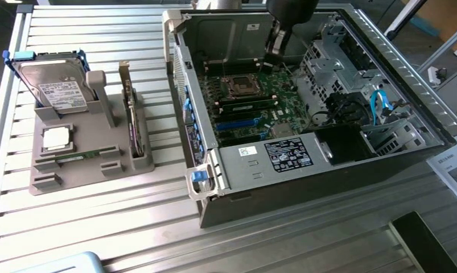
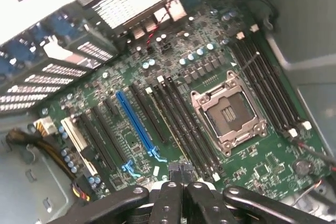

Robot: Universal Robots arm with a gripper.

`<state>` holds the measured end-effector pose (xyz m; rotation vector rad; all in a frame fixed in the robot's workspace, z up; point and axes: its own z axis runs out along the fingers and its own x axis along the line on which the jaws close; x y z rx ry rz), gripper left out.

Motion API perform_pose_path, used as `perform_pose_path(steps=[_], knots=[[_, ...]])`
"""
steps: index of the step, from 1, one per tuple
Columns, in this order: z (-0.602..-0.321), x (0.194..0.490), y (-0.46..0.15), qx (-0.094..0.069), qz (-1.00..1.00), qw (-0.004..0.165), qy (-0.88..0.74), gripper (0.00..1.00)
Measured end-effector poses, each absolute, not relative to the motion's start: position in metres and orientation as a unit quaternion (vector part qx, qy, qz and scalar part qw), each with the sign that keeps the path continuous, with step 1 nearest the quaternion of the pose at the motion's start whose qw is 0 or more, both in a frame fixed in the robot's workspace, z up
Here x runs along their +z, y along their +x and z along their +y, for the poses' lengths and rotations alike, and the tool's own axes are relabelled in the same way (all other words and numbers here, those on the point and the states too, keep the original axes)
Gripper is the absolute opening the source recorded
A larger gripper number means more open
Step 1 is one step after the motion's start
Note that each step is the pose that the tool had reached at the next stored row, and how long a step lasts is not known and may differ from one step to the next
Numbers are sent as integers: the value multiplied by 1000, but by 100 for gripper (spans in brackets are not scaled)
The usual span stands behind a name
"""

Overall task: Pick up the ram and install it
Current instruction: 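Press down the ram until it locks into place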

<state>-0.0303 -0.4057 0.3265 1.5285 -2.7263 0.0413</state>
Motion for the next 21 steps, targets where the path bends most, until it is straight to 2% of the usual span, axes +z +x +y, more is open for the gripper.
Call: perform_pose_path(steps=[21], knots=[[-406, 326, -30, 11, -965, 11, 261, 11]])
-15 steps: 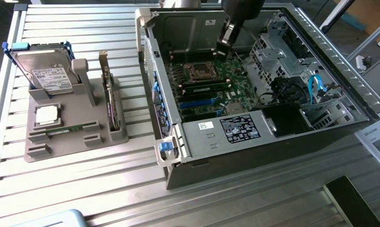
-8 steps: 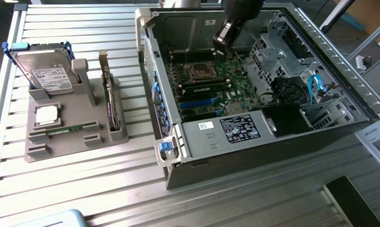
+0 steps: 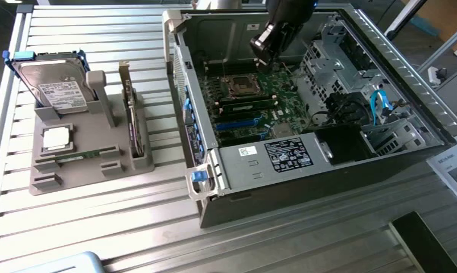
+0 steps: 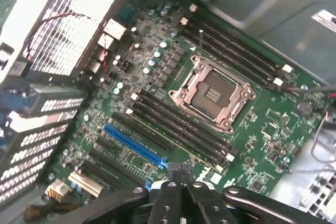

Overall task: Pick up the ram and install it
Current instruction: 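Press down the ram until it locks into place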

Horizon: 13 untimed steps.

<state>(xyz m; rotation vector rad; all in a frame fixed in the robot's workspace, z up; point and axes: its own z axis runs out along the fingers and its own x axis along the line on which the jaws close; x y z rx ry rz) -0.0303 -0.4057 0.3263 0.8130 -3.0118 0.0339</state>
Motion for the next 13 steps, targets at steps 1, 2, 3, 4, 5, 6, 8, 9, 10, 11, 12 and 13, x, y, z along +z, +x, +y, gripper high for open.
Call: perform_pose_path(steps=[1, 2, 3, 4, 5, 6, 8, 9, 10, 11, 12, 13], knots=[[-406, 326, -30, 11, -968, 11, 251, 11], [-406, 326, -30, 10, -974, 11, 228, 11], [-406, 326, -30, 10, -976, 11, 216, 11], [-406, 326, -30, 10, -979, 11, 205, 11], [-406, 326, -30, 10, -980, 12, 197, 11], [-406, 326, -30, 10, -982, 12, 189, 11], [-406, 326, -30, 10, -985, 12, 172, 11], [-406, 326, -30, 10, -987, 12, 162, 11], [-406, 326, -30, 10, -988, 12, 153, 11], [-406, 326, -30, 9, -989, 12, 145, 11], [-406, 326, -30, 9, -991, 12, 136, 11], [-406, 326, -30, 9, -992, 12, 127, 11]])
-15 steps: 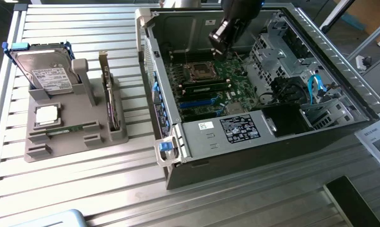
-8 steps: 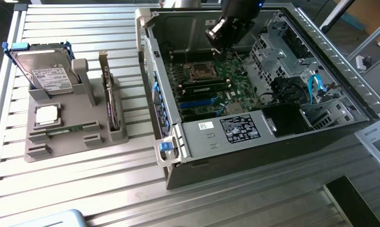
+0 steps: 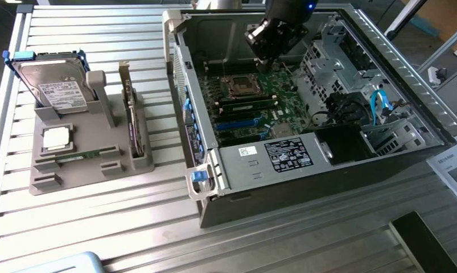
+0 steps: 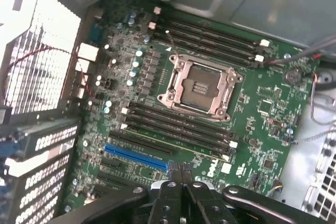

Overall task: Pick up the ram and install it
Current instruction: 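Press down the ram until it locks into place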

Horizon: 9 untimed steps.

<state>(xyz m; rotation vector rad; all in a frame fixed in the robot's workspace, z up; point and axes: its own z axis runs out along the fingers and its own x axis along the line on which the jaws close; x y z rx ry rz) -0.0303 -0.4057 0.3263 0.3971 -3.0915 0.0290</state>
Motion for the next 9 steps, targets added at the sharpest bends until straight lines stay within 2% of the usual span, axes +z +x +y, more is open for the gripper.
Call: perform_pose_path(steps=[9], knots=[[-406, 326, -30, 8, -998, 13, 59, 11]])
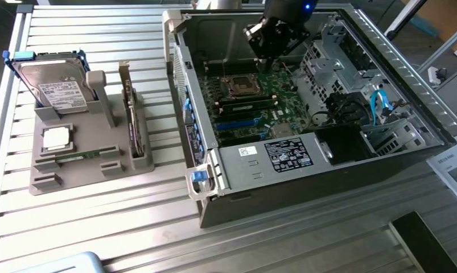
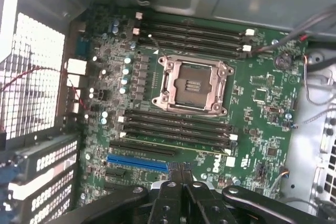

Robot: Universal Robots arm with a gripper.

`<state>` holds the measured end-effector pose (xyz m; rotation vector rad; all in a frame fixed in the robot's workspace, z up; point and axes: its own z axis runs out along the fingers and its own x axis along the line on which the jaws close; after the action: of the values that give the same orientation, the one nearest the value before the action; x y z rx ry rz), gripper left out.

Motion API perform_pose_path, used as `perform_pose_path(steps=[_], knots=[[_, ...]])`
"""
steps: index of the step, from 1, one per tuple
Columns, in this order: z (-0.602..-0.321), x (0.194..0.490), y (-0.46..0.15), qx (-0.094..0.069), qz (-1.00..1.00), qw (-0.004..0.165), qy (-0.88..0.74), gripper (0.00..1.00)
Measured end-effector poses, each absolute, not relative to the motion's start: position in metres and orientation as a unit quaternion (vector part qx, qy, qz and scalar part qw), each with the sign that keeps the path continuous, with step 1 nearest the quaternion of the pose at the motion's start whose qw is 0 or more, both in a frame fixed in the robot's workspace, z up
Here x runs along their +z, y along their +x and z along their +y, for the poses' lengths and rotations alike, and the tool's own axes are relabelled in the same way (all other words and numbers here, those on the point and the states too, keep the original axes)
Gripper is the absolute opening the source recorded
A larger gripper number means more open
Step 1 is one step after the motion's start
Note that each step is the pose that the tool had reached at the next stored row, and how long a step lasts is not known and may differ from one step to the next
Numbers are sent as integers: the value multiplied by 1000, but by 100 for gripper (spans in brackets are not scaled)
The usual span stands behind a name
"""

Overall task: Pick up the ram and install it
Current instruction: 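Press down the ram until it locks into place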

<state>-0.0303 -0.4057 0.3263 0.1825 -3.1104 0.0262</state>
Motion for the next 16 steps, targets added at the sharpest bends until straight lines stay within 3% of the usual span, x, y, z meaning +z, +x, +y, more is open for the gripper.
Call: perform_pose_path(steps=[8, 12, 16], knots=[[-406, 326, -30, 8, -998, 12, 55, 11], [-406, 326, -31, 10, -998, -15, 55, 11], [-406, 326, -31, 10, -998, -16, 54, 11]])
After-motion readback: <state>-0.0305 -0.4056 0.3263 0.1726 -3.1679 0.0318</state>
